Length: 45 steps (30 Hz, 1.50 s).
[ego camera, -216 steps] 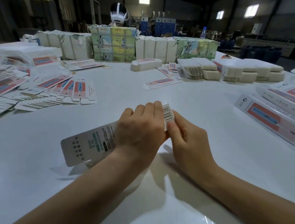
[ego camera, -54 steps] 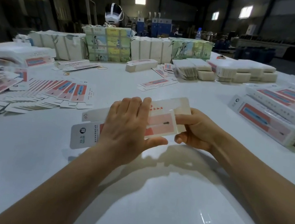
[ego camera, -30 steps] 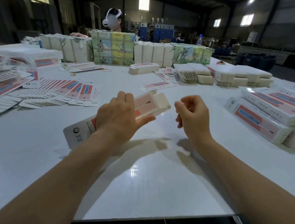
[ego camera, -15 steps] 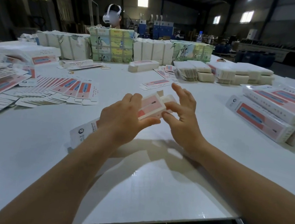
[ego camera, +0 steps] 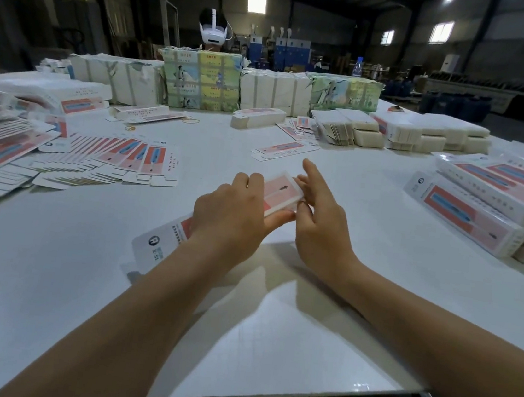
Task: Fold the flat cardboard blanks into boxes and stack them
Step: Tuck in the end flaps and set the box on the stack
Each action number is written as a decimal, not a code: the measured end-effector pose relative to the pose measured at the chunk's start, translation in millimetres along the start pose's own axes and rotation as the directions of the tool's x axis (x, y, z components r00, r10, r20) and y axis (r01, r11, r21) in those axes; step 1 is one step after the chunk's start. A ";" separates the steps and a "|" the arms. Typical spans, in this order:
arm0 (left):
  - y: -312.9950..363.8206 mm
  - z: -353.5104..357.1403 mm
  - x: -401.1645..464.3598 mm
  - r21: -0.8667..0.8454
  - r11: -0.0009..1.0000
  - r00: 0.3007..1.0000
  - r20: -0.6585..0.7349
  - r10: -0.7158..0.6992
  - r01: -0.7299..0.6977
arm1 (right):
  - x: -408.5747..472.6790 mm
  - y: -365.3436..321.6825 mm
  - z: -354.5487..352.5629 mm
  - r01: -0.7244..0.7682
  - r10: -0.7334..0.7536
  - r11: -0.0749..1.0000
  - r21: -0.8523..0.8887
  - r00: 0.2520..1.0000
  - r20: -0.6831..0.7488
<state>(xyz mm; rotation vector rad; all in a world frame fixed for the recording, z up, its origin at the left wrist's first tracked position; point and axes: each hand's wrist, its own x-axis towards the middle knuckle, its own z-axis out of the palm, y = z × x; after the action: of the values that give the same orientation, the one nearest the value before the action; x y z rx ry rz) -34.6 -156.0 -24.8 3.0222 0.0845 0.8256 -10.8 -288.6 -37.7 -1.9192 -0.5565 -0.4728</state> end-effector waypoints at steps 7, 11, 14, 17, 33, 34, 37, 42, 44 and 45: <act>0.0 0.0 4.5 0.033 0.999 1.000 -0.030 0.004 -0.003 | 11.5 5.9 -8.1 -0.146 0.151 0.976 0.160 0.988 -0.019; 1.7 4.0 4.6 0.039 0.998 0.998 -0.046 0.041 -0.039 | 25.5 15.4 -17.7 -0.503 0.482 0.517 0.692 0.840 0.250; 2.3 6.1 4.7 0.039 0.997 0.997 -0.052 0.062 -0.060 | 25.0 16.0 -14.8 -0.480 0.386 0.532 0.697 0.871 0.305; 2.1 7.3 4.8 0.036 0.997 0.996 -0.054 0.064 -0.062 | 18.8 17.9 -9.1 -0.251 0.219 0.877 0.409 0.968 0.123; -2.2 10.5 2.5 0.155 0.982 0.986 -0.112 0.123 -0.104 | 24.7 12.9 -16.7 -0.378 0.285 0.699 0.607 0.926 0.249; -2.7 10.2 2.8 0.153 0.983 0.985 -0.120 0.123 -0.104 | 25.1 13.2 -17.4 -0.377 0.291 0.687 0.621 0.926 0.240; -2.2 8.4 2.7 0.149 0.982 0.980 -0.145 0.134 -0.112 | 27.8 16.5 -21.1 -0.397 0.324 0.651 0.647 0.916 0.237; -1.9 5.6 1.6 0.189 0.973 0.976 -0.148 0.163 -0.133 | 24.3 16.1 -19.9 -0.421 0.293 0.673 0.608 0.907 0.303; -1.8 5.9 1.5 0.220 0.966 0.975 -0.141 0.169 -0.136 | 22.6 13.5 -17.7 -0.397 0.293 0.707 0.585 0.917 0.269; -1.5 5.8 1.2 0.224 0.965 0.975 -0.143 0.172 -0.137 | 22.2 12.7 -16.6 -0.390 0.296 0.720 0.574 0.921 0.254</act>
<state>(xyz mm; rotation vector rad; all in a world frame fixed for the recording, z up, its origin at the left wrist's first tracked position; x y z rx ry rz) -30.7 -154.4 -29.3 3.1860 -0.0697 1.1453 13.3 -304.7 -28.3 -1.3686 -0.3653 0.1023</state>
